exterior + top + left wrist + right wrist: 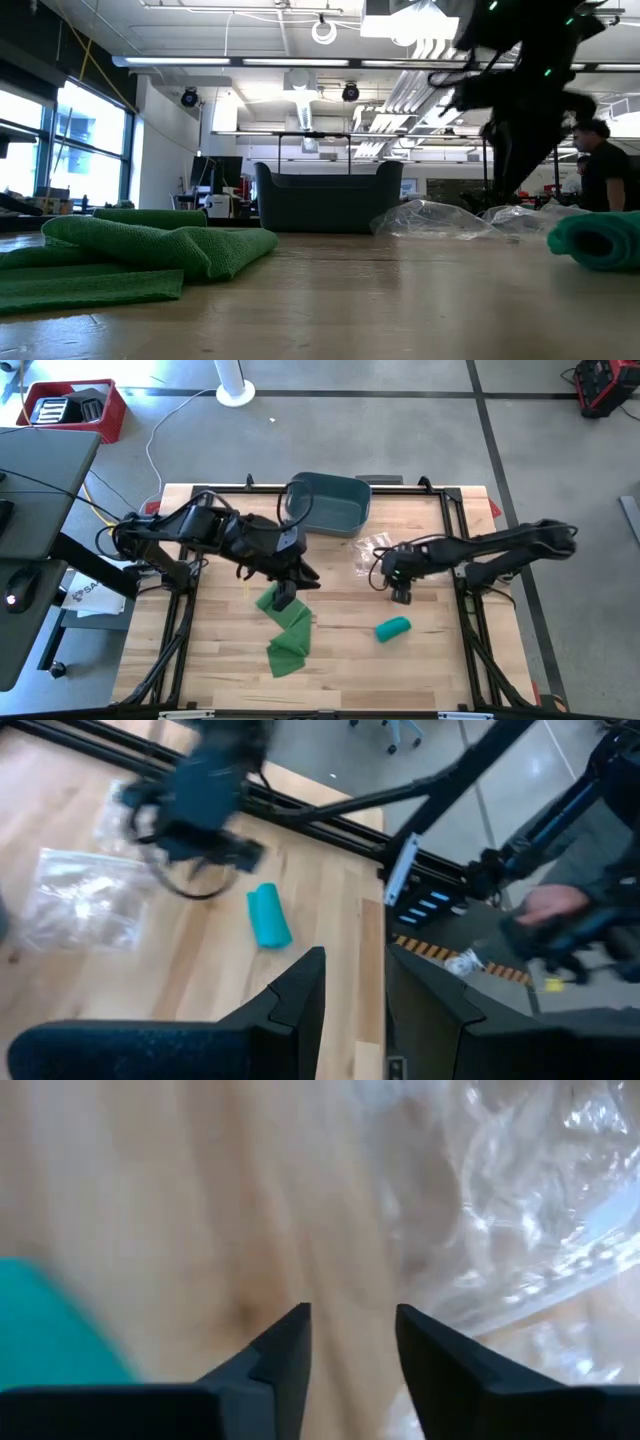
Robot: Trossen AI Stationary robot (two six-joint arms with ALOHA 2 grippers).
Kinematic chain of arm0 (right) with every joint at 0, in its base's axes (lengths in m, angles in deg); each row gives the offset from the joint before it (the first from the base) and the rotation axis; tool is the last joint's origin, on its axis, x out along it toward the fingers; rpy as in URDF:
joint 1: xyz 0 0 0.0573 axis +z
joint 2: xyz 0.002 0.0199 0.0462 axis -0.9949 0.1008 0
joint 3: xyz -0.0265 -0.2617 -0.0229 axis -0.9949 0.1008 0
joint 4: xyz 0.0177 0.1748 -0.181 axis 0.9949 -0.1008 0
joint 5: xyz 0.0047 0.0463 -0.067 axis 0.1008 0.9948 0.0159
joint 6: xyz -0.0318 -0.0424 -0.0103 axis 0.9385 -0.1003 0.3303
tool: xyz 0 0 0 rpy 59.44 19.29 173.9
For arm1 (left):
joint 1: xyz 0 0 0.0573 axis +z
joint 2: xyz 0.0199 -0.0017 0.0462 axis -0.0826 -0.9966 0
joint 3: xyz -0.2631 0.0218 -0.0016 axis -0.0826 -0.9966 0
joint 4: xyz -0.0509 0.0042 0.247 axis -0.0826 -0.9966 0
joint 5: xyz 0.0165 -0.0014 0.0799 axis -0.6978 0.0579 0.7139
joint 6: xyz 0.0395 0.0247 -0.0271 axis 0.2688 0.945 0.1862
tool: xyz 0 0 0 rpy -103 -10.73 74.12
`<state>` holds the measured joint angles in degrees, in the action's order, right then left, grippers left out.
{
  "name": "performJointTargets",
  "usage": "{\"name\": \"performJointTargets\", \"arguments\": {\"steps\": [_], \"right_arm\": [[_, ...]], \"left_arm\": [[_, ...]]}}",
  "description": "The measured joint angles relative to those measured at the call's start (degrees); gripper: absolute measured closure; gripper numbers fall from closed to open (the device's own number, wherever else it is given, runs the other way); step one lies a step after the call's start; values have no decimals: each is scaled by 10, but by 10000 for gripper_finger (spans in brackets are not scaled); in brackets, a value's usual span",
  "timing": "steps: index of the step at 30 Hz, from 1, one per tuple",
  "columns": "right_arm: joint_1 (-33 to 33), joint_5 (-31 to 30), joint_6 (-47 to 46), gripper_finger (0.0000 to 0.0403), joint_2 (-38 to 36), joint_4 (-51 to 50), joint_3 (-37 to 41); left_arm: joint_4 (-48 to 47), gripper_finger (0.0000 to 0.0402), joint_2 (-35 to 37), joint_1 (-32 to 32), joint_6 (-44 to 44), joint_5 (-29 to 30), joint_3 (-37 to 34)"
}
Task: Roll bandage
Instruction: Open the left transparent zip bag
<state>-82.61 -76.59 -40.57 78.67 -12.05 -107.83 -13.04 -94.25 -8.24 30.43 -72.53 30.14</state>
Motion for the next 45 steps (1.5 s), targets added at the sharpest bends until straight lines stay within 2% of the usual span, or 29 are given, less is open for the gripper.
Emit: {"name": "performJointTargets", "arguments": {"steps": [4,6,8,11,13,16,20,25,29,35,40,45], "right_arm": [[-64,5,92,295,78,51,4],[-93,28,117,306,118,66,5],[-116,72,112,326,153,82,5],[-130,131,76,379,174,87,2],[-127,145,47,394,167,80,-3],[-108,175,-16,396,125,57,-29],[-82,232,-136,400,51,68,-82],[-35,233,-309,402,-10,98,-156],[6,208,-411,402,-12,124,-200],[66,137,-474,402,-11,129,-229],[103,108,-507,403,-12,146,-233],[114,97,-507,403,-12,186,-233]], "left_arm": [[-1,300,-1,-13,-8,7,0],[0,300,-1,-15,-8,22,0],[-1,300,-1,-15,-15,40,0],[-11,300,-1,-13,-23,62,0],[-24,300,-1,-13,-22,73,0],[-54,300,-1,-13,-12,102,0],[-73,300,-1,-13,60,138,-1],[-54,300,-1,-6,180,146,-34],[43,300,-1,1,275,105,-92],[269,273,-1,10,384,-42,-178],[379,219,-1,10,443,-51,-234],[398,171,-1,14,454,-52,-282]]}}
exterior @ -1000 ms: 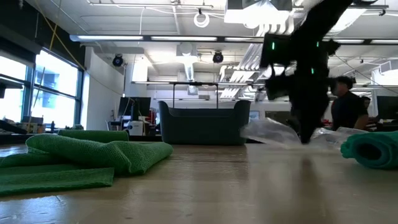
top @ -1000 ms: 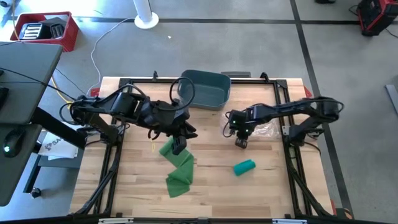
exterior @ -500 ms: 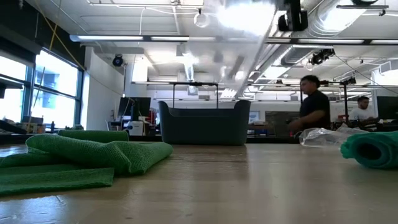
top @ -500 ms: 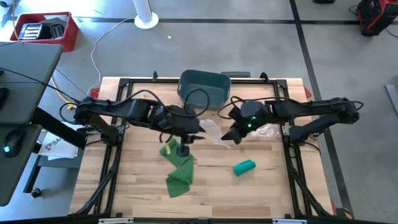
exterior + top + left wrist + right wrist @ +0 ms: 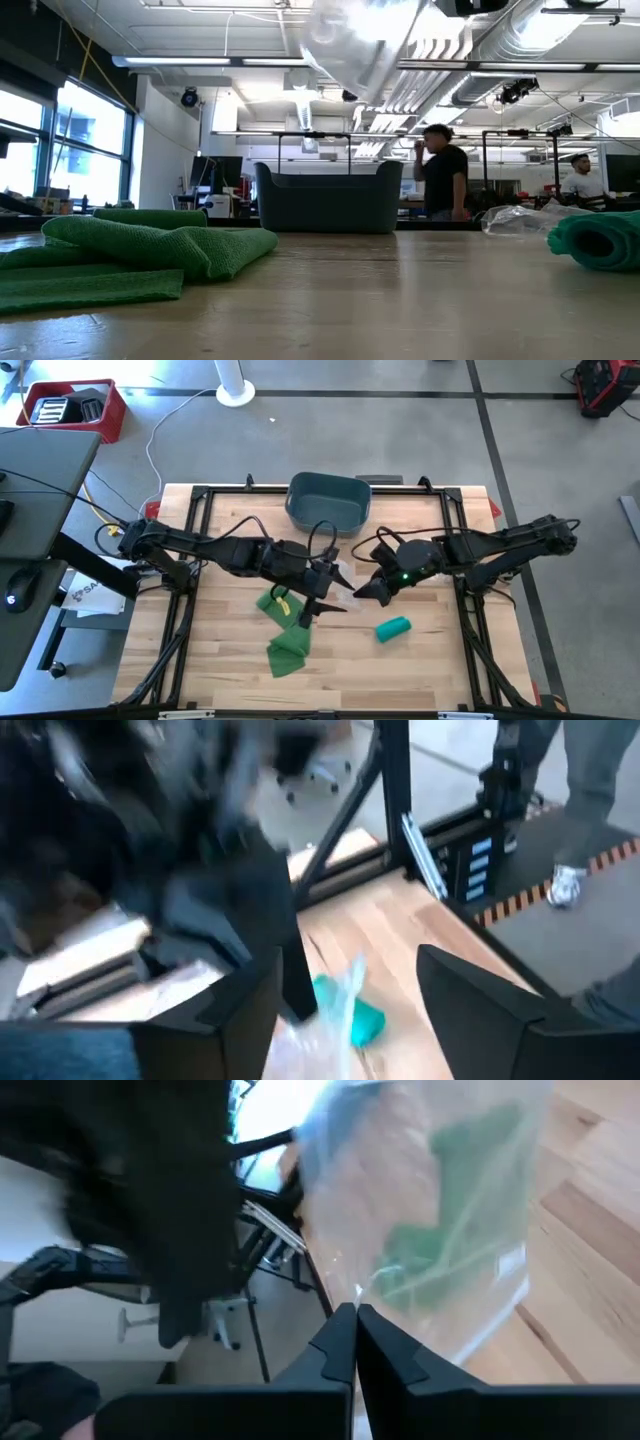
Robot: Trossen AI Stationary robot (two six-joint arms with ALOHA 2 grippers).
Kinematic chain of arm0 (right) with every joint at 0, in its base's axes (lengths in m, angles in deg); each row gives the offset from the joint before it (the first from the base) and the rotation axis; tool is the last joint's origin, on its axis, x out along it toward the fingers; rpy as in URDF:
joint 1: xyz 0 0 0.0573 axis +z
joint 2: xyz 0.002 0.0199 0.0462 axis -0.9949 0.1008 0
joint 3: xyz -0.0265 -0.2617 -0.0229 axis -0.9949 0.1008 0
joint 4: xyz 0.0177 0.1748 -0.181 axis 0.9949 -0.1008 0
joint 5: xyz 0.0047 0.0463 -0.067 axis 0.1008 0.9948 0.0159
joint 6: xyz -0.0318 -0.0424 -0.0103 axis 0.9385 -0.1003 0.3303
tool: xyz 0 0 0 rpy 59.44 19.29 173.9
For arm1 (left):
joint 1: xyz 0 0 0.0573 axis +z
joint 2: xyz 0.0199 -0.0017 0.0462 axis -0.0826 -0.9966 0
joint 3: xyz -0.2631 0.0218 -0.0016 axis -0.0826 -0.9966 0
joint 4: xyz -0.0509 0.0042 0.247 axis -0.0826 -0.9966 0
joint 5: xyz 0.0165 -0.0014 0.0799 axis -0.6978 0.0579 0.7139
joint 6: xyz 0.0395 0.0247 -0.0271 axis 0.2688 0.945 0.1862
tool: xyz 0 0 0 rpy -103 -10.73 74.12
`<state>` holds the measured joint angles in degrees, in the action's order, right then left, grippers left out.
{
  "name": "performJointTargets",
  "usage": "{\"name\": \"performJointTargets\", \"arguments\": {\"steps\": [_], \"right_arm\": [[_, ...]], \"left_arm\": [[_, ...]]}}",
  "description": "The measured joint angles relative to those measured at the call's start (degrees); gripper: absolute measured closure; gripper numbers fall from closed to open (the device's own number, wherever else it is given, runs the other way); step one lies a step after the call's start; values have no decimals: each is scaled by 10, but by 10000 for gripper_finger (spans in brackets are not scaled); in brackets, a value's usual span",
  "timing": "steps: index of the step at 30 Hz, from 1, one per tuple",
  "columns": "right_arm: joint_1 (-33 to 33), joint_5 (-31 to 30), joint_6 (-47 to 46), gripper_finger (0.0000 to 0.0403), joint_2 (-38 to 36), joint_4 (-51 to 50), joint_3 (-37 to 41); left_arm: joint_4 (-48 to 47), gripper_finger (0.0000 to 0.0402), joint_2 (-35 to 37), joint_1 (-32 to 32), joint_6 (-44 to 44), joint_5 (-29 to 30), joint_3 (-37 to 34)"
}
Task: Roll bandage
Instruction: Open the left transparent zip bag
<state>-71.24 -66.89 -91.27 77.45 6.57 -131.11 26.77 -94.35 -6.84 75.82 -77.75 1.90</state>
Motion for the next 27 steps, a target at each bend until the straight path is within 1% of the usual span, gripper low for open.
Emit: {"name": "performJointTargets", "arguments": {"steps": [2,6,8,10,14,18,21,23,27], "right_arm": [[0,-7,0,403,0,13,0],[0,-18,2,403,0,29,0],[-1,-18,2,403,0,30,0],[0,-18,6,403,0,31,0],[0,-18,21,403,0,38,1],[-1,-18,28,403,0,43,1],[-1,-16,38,403,1,46,1],[-1,-10,52,403,0,52,1],[1,-4,111,403,-1,100,0]], "left_arm": [[-1,163,0,4,-6,-4,-19],[3,159,0,9,-9,-4,-40],[10,160,0,9,-6,7,-46],[20,162,0,8,-6,24,-52],[49,172,0,12,-7,28,-71],[48,186,-9,14,-9,57,-74],[60,207,-17,14,-9,68,-74],[65,231,-24,14,-10,68,-73],[57,304,-31,14,-38,72,-74]]}}
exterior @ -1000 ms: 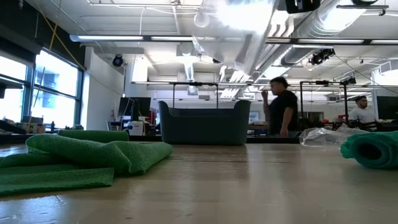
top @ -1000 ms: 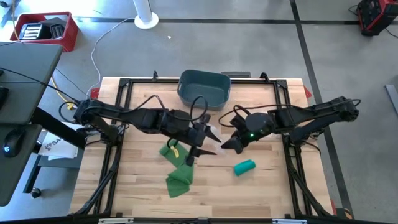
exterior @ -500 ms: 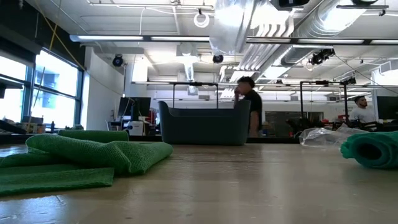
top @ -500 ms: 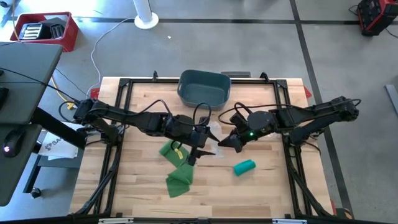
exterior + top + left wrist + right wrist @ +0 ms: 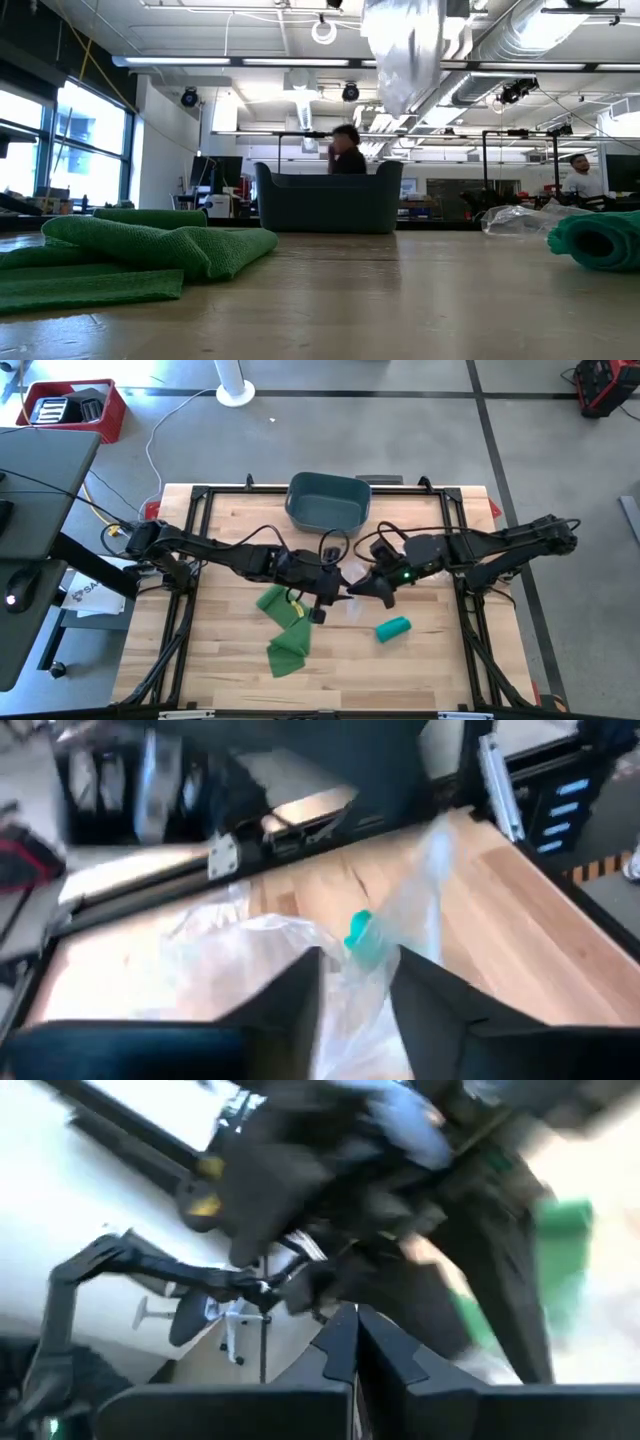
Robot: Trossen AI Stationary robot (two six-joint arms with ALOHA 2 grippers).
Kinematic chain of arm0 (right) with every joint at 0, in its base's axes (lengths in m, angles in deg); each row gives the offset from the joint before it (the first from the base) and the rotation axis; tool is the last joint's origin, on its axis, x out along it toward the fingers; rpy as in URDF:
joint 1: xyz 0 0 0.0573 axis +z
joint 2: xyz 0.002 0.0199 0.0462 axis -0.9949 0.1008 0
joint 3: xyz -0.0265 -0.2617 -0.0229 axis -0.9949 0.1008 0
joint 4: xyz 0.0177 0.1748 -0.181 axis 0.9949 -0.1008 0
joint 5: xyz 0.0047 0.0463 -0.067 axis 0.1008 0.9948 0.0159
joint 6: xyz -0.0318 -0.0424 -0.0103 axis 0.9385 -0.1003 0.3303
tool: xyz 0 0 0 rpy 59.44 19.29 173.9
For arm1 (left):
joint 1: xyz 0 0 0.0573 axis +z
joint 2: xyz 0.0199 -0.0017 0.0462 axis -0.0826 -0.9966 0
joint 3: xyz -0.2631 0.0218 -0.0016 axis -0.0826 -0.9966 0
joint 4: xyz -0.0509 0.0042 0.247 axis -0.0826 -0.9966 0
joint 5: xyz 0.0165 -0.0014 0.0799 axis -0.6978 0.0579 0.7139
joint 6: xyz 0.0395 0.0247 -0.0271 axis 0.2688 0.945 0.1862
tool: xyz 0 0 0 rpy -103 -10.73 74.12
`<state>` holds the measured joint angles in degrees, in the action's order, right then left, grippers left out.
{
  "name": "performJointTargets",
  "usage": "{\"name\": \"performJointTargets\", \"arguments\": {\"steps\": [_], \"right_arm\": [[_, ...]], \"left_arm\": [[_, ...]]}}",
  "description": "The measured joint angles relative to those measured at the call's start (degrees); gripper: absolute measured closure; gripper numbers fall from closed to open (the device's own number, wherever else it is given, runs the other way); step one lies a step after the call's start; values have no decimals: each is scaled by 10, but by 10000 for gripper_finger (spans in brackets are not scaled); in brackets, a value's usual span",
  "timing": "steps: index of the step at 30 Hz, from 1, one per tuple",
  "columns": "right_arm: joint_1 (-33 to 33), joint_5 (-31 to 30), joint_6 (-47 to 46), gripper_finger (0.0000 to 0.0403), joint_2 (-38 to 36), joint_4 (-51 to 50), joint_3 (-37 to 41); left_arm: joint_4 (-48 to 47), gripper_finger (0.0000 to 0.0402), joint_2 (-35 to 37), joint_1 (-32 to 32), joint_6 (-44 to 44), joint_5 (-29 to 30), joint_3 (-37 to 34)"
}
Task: Roll bandage
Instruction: Open the left transparent zip bag
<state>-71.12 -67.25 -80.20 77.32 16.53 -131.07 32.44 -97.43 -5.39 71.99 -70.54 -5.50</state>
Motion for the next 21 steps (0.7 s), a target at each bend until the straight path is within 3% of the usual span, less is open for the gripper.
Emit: {"name": "performJointTargets", "arguments": {"steps": [2,4,11,16,21], "right_arm": [[9,-14,50,403,-4,15,-1],[23,-68,103,403,-7,3,-18],[81,-268,271,403,-6,-61,-147],[92,-283,306,389,12,-35,-231],[91,-275,460,314,65,33,-311]], "left_arm": [[-11,350,8,0,-38,1,0],[-35,386,21,0,-79,5,6],[-61,399,103,-5,-210,92,16],[-17,400,171,-4,-276,134,16],[40,401,215,-4,-270,136,17]]}}
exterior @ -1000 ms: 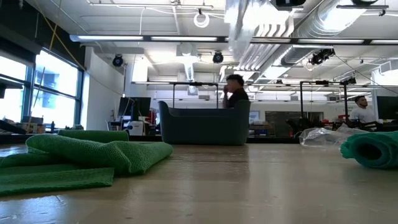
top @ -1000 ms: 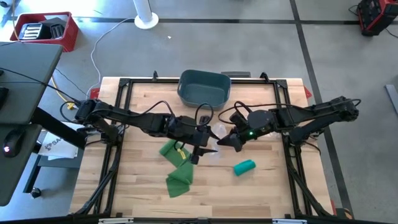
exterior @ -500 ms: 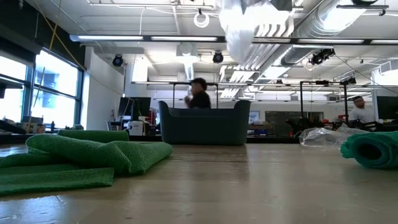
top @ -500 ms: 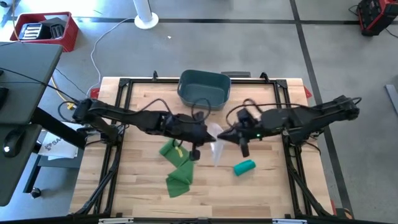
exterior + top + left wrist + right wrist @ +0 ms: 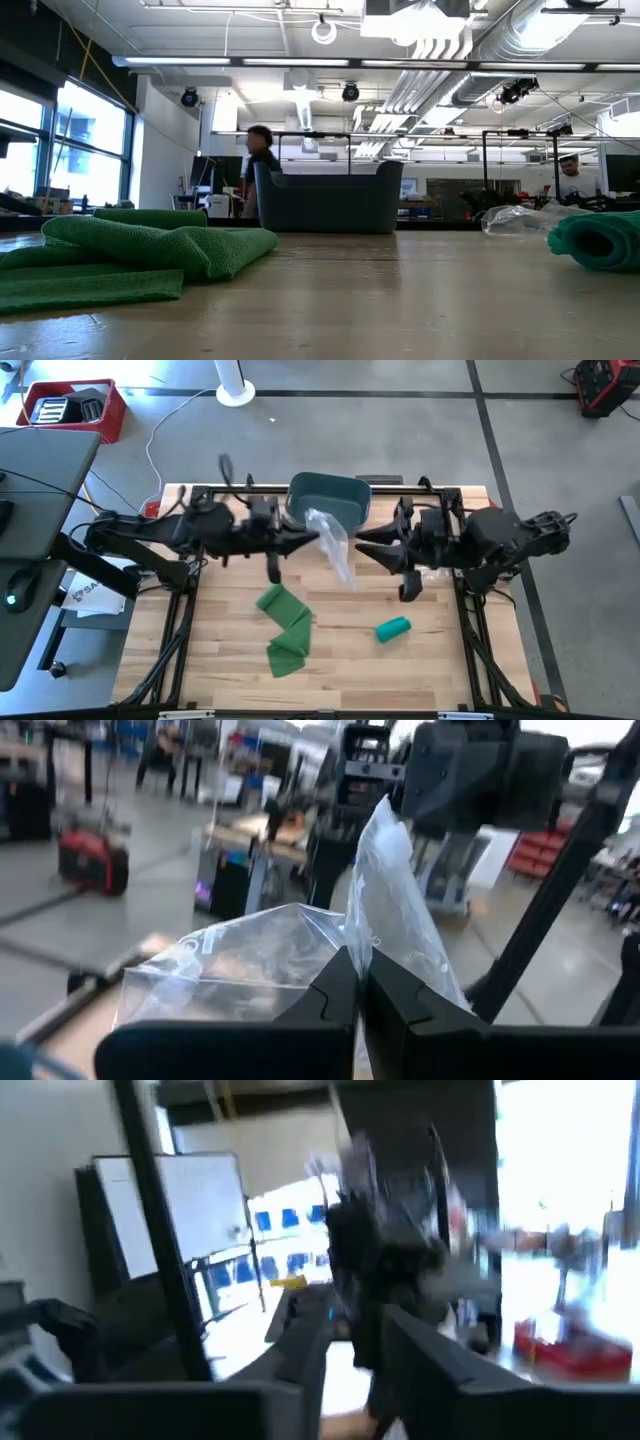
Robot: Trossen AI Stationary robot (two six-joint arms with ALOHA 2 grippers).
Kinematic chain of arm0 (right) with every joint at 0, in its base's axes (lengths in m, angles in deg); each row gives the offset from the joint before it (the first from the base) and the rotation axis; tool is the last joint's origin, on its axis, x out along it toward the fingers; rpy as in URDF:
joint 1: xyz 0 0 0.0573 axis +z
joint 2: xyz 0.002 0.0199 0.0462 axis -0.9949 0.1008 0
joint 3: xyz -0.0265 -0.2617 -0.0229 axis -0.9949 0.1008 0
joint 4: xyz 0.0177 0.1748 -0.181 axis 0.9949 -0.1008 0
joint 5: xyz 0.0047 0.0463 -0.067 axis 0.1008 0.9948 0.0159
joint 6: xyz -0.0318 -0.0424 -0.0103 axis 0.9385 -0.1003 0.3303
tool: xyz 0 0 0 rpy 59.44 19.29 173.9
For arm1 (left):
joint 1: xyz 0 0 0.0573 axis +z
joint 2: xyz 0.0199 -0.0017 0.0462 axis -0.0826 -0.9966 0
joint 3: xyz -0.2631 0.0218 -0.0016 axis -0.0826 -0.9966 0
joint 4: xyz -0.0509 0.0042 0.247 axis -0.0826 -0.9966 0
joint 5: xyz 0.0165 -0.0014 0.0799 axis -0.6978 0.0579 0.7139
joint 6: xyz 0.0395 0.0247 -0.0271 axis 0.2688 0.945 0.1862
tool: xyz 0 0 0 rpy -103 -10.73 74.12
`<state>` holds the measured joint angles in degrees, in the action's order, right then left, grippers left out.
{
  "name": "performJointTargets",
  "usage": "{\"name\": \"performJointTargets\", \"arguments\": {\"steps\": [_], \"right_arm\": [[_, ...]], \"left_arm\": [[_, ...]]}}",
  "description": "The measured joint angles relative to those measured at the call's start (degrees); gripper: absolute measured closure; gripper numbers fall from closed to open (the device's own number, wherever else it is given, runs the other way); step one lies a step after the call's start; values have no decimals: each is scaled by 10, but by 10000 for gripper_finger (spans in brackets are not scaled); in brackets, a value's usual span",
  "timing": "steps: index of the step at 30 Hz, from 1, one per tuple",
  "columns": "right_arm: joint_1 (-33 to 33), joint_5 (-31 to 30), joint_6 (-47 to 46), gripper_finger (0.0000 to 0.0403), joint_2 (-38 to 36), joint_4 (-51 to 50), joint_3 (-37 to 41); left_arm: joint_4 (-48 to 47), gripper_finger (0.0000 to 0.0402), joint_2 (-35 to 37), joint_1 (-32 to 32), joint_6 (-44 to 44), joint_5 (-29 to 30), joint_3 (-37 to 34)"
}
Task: Roll bandage
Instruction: Open the left transparent zip bag
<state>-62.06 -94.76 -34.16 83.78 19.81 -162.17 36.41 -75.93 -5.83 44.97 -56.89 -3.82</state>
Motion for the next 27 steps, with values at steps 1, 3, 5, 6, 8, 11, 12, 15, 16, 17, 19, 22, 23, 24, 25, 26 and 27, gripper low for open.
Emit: {"name": "performJointTargets", "arguments": {"steps": [1,3,5,6,8,11,12,15,16,17,19,22,23,24,25,26,27], "right_arm": [[0,1,47,296,14,17,-17],[0,-27,135,263,42,22,-49],[-5,-83,172,239,75,25,-81],[-7,-105,181,231,92,22,-95],[-13,-128,191,226,127,19,-122],[-15,-137,211,237,164,14,-153],[-13,-149,213,247,173,15,-162],[-5,-197,211,295,188,17,-186],[-3,-210,211,317,191,13,-190],[0,-221,211,343,193,5,-194],[4,-247,212,385,194,-22,-201],[6,-260,185,388,194,-67,-213],[6,-261,171,386,194,-79,-218],[6,-260,158,390,194,-88,-221],[7,-255,149,396,194,-97,-224],[8,-253,146,399,194,-105,-228],[10,-253,146,400,194,-114,-232]], "left_arm": [[13,401,5,0,9,0,0],[32,401,13,0,22,-1,0],[53,401,17,0,32,0,0],[64,401,17,0,36,0,0],[80,401,17,-2,42,3,0],[88,401,16,-6,43,18,0],[88,401,16,-8,43,25,0],[86,401,19,-17,44,43,0],[87,401,20,-19,44,47,0],[87,401,21,-21,44,50,0],[87,401,21,-26,44,53,0],[84,401,20,-32,65,54,0],[85,401,20,-33,76,54,0],[85,401,20,-34,88,54,0],[84,401,21,-35,97,55,0],[81,400,23,-36,104,55,0],[77,397,26,-38,113,53,0]]}}
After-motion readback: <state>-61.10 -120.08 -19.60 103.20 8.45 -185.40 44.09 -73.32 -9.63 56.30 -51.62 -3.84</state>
